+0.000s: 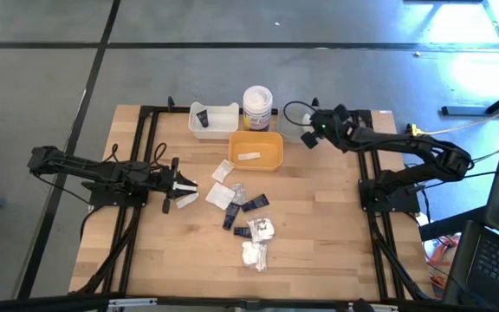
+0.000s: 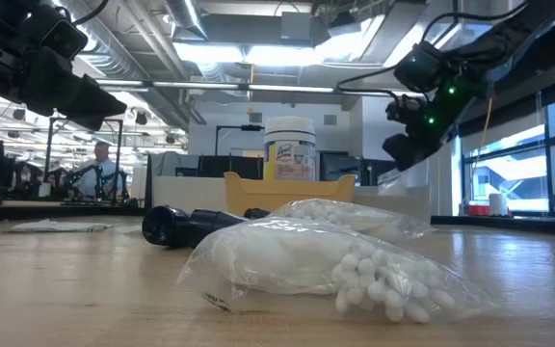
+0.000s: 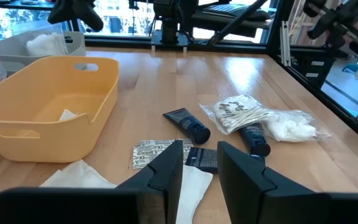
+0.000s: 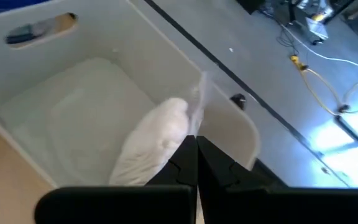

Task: Pick & Place Travel size toiletries
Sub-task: Put the white cotton pack into the gray bin, then put the white bandage into the yellow bin

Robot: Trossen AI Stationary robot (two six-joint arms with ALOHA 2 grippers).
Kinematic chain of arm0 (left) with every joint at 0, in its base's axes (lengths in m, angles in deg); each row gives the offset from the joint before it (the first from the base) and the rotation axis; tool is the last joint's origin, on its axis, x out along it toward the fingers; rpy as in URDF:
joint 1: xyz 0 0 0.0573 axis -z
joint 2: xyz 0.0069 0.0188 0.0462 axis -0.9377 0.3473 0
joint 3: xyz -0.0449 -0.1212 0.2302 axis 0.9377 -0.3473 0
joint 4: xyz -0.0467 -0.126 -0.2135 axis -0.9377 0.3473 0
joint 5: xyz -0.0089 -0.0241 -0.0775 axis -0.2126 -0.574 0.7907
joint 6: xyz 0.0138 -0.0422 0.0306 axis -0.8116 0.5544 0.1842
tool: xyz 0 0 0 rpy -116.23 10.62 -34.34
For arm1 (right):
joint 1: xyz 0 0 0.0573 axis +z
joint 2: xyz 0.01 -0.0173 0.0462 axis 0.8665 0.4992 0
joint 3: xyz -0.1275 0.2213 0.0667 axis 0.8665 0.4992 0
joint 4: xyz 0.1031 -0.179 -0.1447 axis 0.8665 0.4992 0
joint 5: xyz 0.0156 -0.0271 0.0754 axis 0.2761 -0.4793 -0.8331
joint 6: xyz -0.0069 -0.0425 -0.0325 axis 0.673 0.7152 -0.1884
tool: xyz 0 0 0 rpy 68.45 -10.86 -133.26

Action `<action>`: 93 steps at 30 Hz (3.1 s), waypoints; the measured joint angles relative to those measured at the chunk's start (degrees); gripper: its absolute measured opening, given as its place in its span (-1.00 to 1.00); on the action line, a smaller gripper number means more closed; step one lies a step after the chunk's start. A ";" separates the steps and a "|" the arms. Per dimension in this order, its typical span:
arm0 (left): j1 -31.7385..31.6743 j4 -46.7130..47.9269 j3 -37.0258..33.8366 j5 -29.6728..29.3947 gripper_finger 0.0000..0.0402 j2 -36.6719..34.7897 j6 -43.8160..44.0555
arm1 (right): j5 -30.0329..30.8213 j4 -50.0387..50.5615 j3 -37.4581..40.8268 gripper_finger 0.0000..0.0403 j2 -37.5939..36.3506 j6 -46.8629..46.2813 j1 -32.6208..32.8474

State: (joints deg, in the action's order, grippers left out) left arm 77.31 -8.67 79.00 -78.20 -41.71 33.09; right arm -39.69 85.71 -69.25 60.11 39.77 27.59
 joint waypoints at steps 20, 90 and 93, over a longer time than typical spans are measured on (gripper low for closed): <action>0.01 0.00 0.00 0.01 -0.51 0.00 -0.02 | -12.05 -6.35 0.83 -0.99 0.79 -3.35 1.33; 0.02 0.00 0.00 0.00 -0.51 0.01 -0.02 | -25.78 18.72 -20.09 -0.97 -14.18 -1.20 8.75; 0.01 0.00 0.00 0.00 -0.51 0.01 0.00 | -25.99 20.17 -20.09 -0.94 -15.53 -1.38 10.85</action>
State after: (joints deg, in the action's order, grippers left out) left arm 77.32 -8.67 79.00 -78.20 -41.70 33.09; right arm -65.68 105.88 -89.34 44.58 38.39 38.43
